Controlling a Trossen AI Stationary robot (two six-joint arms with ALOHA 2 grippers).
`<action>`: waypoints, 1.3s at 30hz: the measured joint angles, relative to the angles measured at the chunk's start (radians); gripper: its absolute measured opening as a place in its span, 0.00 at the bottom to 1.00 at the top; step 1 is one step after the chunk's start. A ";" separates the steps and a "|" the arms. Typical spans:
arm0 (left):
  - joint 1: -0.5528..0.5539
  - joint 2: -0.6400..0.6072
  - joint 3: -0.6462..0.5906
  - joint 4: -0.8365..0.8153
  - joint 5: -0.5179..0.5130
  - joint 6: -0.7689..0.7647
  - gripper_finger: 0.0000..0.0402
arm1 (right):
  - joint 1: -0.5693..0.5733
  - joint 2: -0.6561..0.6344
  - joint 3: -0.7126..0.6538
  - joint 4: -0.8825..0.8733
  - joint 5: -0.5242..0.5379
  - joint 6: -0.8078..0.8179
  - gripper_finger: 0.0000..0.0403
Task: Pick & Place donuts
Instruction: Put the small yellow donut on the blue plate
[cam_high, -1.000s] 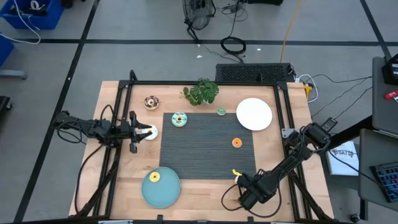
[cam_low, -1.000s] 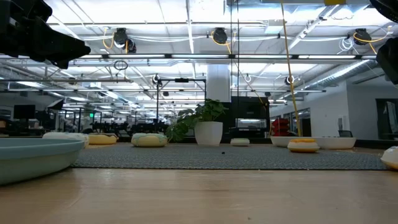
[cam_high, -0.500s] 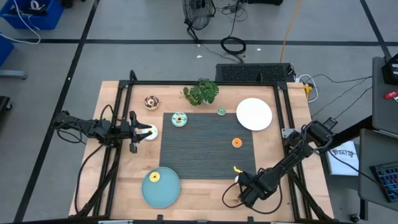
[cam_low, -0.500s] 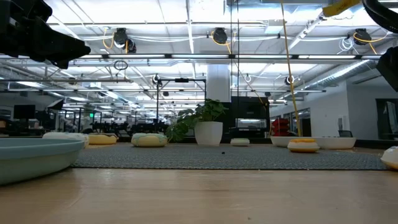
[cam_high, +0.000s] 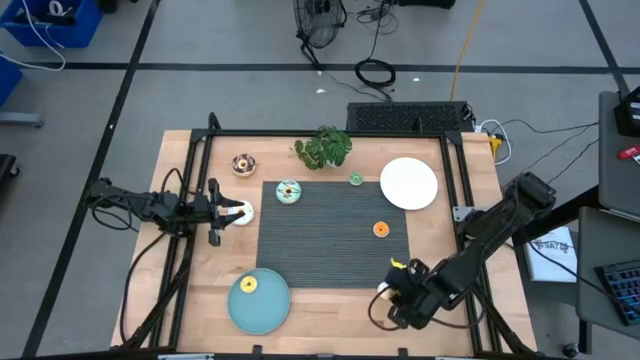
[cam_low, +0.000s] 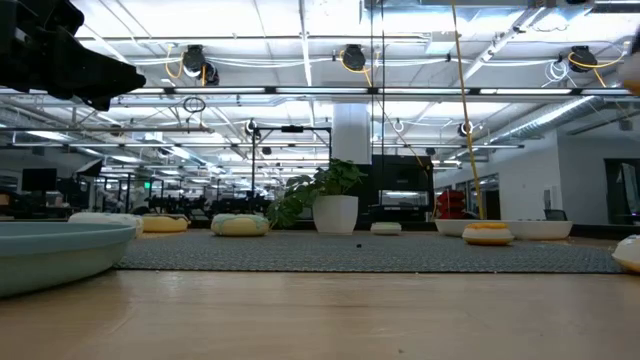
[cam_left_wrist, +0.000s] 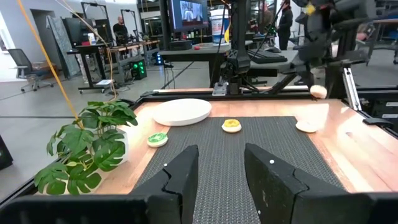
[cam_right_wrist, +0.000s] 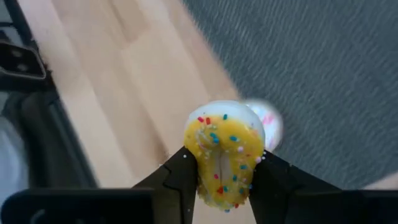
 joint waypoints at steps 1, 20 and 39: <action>0.000 0.000 0.000 0.000 0.000 0.000 0.33 | -0.001 -0.004 0.000 -0.003 0.023 -0.020 0.27; 0.000 0.011 0.000 0.121 0.022 -0.093 0.33 | -0.235 -0.005 0.000 0.233 0.029 -0.609 0.26; 0.000 0.753 0.048 0.776 0.229 0.104 0.33 | -0.325 0.003 0.002 0.290 0.007 -0.774 0.26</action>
